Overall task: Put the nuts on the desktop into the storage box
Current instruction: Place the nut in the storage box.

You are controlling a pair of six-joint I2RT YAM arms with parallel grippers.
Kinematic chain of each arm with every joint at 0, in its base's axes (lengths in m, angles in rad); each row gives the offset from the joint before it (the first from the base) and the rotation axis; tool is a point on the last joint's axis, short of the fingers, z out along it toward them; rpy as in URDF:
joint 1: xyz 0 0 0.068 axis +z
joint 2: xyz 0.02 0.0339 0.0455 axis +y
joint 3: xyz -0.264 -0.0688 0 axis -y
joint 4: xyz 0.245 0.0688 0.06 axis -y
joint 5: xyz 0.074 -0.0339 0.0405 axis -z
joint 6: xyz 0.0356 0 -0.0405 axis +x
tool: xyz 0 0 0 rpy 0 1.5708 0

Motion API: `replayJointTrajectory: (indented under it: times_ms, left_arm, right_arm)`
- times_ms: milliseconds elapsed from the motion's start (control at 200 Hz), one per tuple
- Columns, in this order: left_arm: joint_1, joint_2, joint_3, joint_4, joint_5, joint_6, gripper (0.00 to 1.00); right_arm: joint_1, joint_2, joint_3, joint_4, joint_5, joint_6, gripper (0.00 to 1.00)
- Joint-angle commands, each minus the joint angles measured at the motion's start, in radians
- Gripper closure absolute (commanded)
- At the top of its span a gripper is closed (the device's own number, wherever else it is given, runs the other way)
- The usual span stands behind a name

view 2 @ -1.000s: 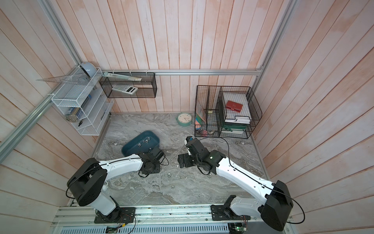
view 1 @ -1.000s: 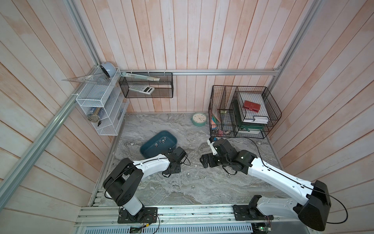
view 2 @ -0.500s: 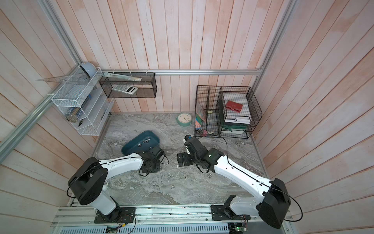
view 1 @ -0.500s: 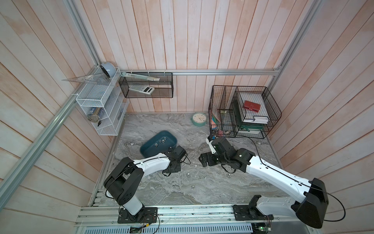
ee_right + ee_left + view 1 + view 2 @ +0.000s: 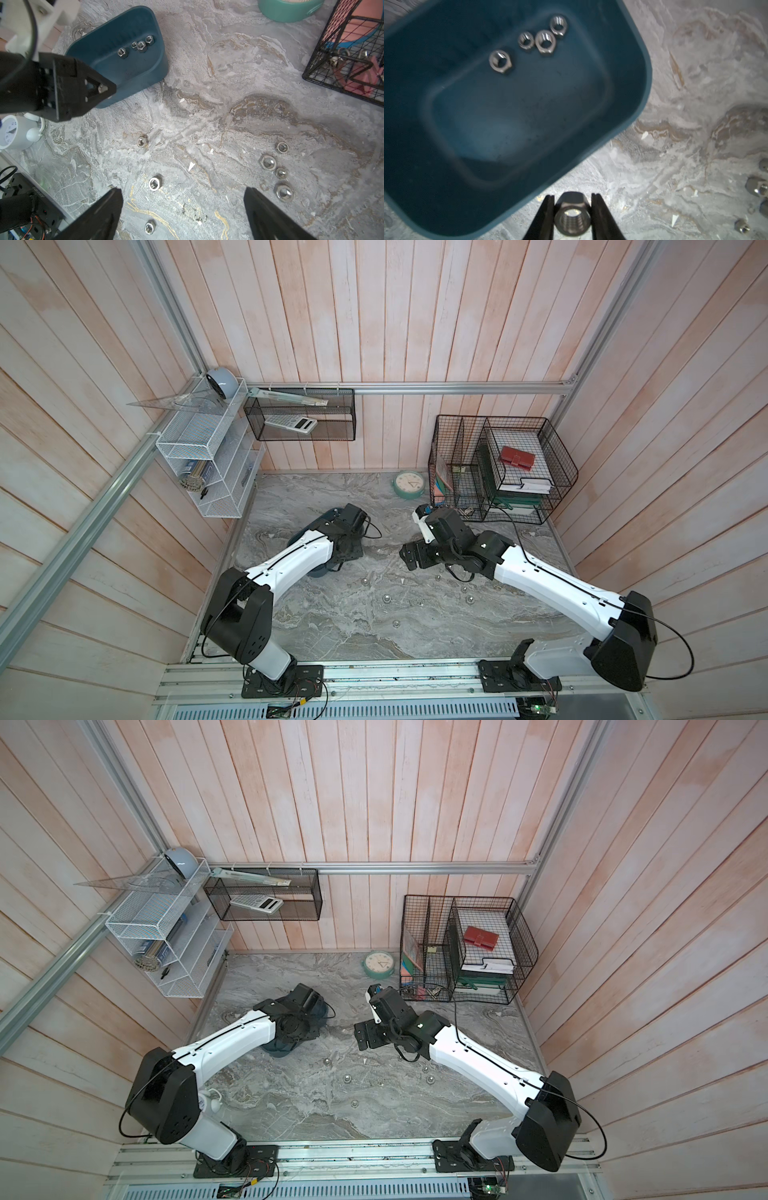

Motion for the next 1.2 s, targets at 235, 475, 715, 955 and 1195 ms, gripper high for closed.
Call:
replayJointTrajectory:
  times_ms: [235,475,715,955,1195]
  left_arm:
    - [0.213,0.052,0.038,-0.009,0.025,0.11,0.72]
    - [0.296,0.145,0.044,0.036,0.037,0.132,0.71]
    - [0.329,0.226,0.056,0.075,0.036,0.147,0.71]
    - [0.34,0.293,0.102,0.101,0.029,0.169,0.7]
    - [0.348,0.356,0.148,0.115,0.035,0.18,0.68]
  right_arm:
    - [-0.038,0.104,0.118,-0.004,-0.02,-0.059,0.02]
    - [-0.057,0.168,0.179,-0.01,-0.042,-0.071,0.02]
    - [-0.076,0.21,0.22,-0.022,-0.074,-0.082,0.02]
    - [-0.09,0.235,0.247,-0.032,-0.089,-0.088,0.02]
    - [-0.097,0.246,0.255,-0.035,-0.089,-0.086,0.02]
